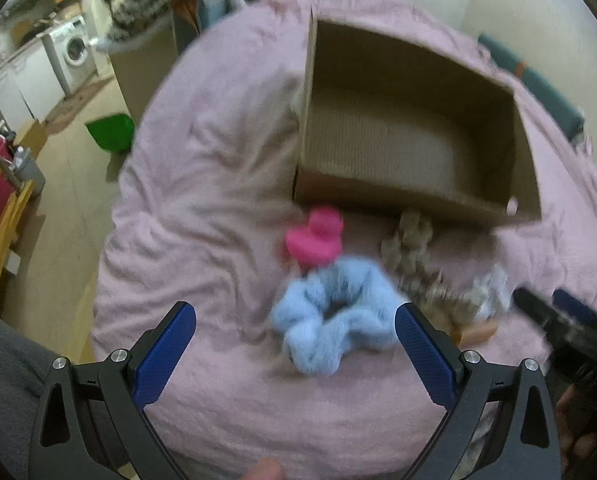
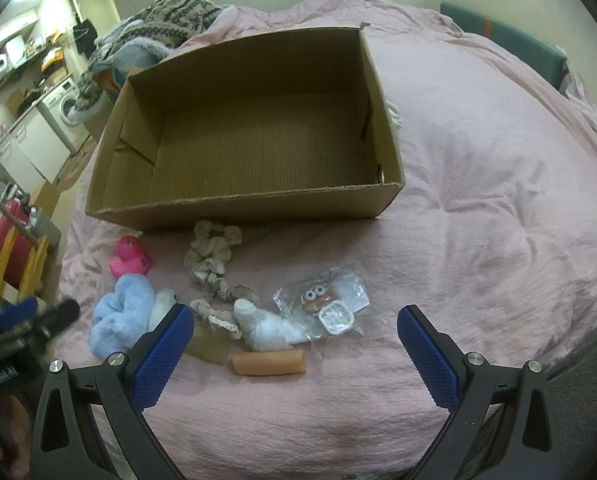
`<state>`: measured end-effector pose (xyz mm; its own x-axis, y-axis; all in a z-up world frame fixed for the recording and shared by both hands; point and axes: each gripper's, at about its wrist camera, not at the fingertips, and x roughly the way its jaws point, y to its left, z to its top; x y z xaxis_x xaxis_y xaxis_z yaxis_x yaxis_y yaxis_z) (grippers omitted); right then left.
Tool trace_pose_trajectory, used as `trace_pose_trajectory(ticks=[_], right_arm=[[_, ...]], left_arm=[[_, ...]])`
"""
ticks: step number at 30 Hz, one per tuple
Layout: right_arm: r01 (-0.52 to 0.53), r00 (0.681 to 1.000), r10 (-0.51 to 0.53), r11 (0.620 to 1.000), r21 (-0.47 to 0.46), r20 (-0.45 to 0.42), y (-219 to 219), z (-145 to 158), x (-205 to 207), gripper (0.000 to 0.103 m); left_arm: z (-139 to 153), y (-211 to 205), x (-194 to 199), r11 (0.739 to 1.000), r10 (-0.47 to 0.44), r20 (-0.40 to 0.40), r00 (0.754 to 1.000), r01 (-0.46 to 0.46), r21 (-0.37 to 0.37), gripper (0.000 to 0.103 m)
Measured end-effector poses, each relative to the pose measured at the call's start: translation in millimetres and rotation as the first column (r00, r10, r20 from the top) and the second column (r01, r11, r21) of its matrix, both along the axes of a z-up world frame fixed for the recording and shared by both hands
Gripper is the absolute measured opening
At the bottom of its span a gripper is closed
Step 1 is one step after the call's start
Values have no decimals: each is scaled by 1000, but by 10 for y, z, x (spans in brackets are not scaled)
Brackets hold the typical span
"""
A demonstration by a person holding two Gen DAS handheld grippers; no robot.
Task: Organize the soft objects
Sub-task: 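Grasp the blue scrunchie with the left gripper while the right grasps the plastic bag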
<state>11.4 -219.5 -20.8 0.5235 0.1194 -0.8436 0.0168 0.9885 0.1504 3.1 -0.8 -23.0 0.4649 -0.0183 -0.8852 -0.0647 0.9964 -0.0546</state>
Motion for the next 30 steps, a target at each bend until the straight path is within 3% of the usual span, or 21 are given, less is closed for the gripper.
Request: trace_pose_trajectory(ticks=[5, 14, 17, 20, 22, 23, 25, 30], right_arm=[[45, 999, -44, 998, 35, -31, -111, -48, 20, 103], [87, 994, -81, 993, 76, -71, -238, -116, 37, 103], [103, 992, -95, 991, 90, -85, -287, -142, 50, 103], [115, 990, -104, 987, 110, -98, -328, -162, 59, 103], [125, 988, -111, 983, 135, -110, -363, -179, 72, 103], [132, 987, -116, 981, 145, -115, -379, -184, 76, 103], [143, 985, -124, 977, 161, -123, -413, -196, 89, 103], [156, 983, -132, 968, 197, -131, -509, -152, 109, 103]], left_arm=[[-276, -95, 33, 997, -57, -138, 989, 49, -60, 100], [-562, -305, 465, 995, -59, -223, 973, 39, -90, 100], [-677, -316, 519, 990, -68, -243, 968, 34, -140, 98], [-736, -285, 494, 980, -76, -252, 965, 26, -196, 77], [-722, -301, 461, 968, -108, -249, 962, 45, -246, 40], [-714, -316, 441, 959, -127, -247, 961, 56, -276, 32], [-659, -317, 367, 959, -137, -239, 961, 69, -276, 25], [-337, -293, 137, 961, -138, -196, 971, 84, -262, 24]])
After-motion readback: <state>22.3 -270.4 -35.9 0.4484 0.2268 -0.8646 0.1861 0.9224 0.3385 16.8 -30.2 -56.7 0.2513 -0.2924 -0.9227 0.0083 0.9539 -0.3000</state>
